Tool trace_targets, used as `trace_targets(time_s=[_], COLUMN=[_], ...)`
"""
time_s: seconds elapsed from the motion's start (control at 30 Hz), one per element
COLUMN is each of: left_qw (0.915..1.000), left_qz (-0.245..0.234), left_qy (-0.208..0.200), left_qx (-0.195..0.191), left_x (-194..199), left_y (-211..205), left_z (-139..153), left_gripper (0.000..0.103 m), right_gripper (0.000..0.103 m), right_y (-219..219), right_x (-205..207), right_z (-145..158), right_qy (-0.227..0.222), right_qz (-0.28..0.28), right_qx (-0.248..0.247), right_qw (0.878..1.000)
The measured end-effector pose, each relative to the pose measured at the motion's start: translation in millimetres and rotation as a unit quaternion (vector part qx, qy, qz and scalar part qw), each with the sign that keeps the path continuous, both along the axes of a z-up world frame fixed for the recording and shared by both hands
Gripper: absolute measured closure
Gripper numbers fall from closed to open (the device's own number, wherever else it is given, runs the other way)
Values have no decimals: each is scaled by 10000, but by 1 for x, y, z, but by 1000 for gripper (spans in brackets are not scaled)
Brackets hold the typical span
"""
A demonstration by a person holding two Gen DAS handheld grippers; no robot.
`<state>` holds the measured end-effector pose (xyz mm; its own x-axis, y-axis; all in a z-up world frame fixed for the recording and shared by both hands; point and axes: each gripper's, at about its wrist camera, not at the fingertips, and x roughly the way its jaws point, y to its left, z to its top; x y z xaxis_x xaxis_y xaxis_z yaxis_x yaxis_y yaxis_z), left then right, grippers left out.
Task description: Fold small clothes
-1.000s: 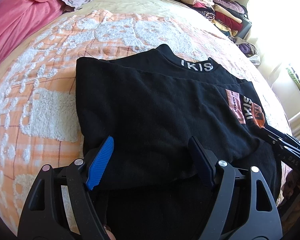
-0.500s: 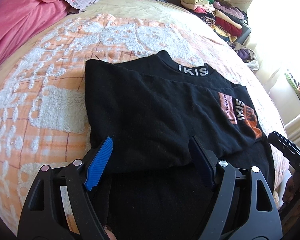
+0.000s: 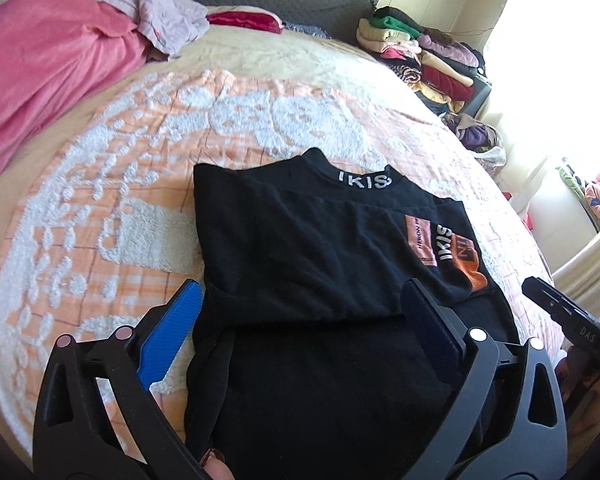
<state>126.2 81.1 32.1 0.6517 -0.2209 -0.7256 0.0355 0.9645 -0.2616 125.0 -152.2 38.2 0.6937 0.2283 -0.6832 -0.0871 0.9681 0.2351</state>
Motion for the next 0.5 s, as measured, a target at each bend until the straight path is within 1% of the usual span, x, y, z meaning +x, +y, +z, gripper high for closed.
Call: trace_targets(time_s=[0.2, 0.5], left_qw=[9999, 9998], left_qz=[-9, 5], left_qy=[-118, -137], left_qx=[101, 171], left_x=[-14, -32], left_y=[-2, 1], left_z=[9, 10], left_gripper=[10, 10], right_gripper=[16, 16], right_y=[-1, -4], right_x=[-12, -33], right_z=[10, 18], right_qy=[-128, -260], right_qz=[18, 19], right_qx=[-20, -55], right_qw=[9999, 9996])
